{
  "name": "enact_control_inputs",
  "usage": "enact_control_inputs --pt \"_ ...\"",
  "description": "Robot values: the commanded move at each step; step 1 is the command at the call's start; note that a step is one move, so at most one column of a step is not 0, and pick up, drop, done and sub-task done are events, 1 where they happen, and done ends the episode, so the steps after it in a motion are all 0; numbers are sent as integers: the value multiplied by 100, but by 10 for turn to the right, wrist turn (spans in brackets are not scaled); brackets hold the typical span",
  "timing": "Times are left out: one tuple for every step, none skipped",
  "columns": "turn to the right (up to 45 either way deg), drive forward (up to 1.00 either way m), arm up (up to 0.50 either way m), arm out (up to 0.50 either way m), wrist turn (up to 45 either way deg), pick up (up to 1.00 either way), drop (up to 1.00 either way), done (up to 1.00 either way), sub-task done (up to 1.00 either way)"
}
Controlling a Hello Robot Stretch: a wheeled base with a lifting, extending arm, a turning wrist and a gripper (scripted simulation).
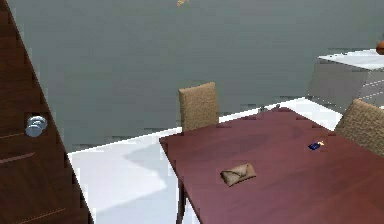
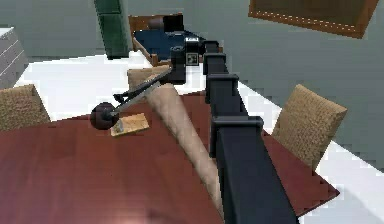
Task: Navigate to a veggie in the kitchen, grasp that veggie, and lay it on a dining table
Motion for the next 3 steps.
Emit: enact_control_inputs --pt "0 0 0 0 0 0 100 0 0" --pt "0 0 0 -10 0 0 0 0 0" --pt "0 0 0 0 0 0 0 100 0"
